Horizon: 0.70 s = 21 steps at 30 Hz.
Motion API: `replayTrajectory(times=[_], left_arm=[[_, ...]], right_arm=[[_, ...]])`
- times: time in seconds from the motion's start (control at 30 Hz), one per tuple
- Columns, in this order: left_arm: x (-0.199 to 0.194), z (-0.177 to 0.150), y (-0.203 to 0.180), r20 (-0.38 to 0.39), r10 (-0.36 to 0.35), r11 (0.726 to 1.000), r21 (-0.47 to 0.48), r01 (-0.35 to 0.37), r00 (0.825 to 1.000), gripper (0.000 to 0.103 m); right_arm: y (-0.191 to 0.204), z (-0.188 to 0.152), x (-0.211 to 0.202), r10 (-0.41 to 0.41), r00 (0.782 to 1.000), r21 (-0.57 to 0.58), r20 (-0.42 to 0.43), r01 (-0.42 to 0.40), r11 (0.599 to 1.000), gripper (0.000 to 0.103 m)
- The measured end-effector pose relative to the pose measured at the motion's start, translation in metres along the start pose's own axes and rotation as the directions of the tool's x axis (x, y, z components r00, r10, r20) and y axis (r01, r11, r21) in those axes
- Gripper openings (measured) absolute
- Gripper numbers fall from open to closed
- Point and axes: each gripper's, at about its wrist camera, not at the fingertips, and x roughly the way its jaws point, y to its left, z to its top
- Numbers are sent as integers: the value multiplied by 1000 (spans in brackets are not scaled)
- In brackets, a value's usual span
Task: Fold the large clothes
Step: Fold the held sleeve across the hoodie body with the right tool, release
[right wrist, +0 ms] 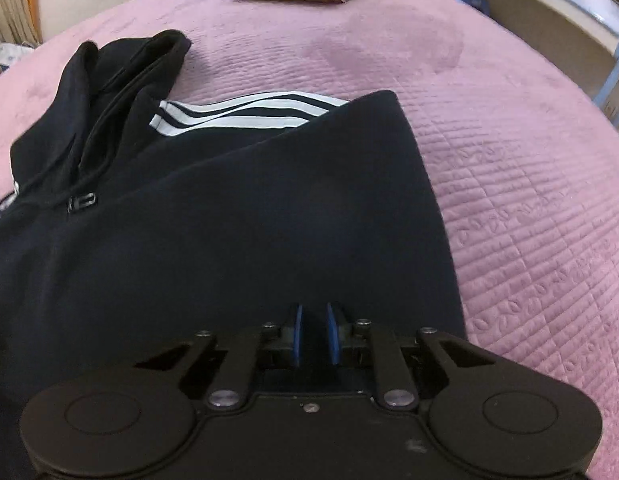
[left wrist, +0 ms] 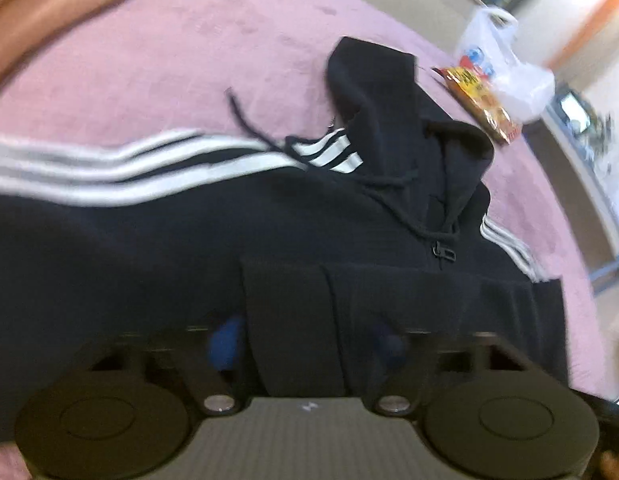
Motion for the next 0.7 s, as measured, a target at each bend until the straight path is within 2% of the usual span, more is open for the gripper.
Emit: replayTrajectory(times=[0.03,0.07,0.17,0.27,0.3,0.37,0.43,0.47,0.53,0.57,0.6,0.67,0.7], left_arm=[[3,0,-6,-10,21,999,34,-20,1000,19],[3,0,-10,-1,31,998,56,-31,1000,14],[-15,4,-24,88,5,994,113,-15,996,13],[-49,15,-21,181,-47,997,71,34,982,13],[-59,18,-19,208,-43,998,58,32,977,13],[-78,21,-10,263,43,998,38,-55,964,13],[-80,23,4,259,135,990,5,-141,956,13],[-73,23,13,224,187,981,-1,-192,956,18],[-42,21,31,92,239,971,0,-240,967,26],[-28,17,36,39,275,961,13,-275,961,31],[-24,13,37,44,287,957,25,-288,957,33],[-37,8,31,118,287,955,37,-293,951,39],[-46,6,27,163,296,951,40,-306,941,42]], right_arm=[[4,-1,-2,-13,1000,-18,8,13,1000,19],[6,-3,-4,-21,1000,-28,12,22,999,19],[4,4,-5,-16,1000,-28,8,16,999,20],[6,8,-28,27,999,-26,43,-26,999,23],[8,9,-35,37,998,-32,58,-35,999,23],[16,13,-45,60,995,-46,80,-57,997,24],[23,13,-50,81,992,-52,94,-76,996,28],[28,12,-48,90,992,-55,87,-85,995,29],[37,8,-34,78,996,-62,42,-75,995,34],[42,5,-25,64,998,-69,8,-63,996,34],[48,2,-12,56,997,-92,-49,-60,994,34],[58,2,-16,32,999,-168,-20,-35,985,36],[60,6,-23,40,999,-205,-10,-41,978,35]])
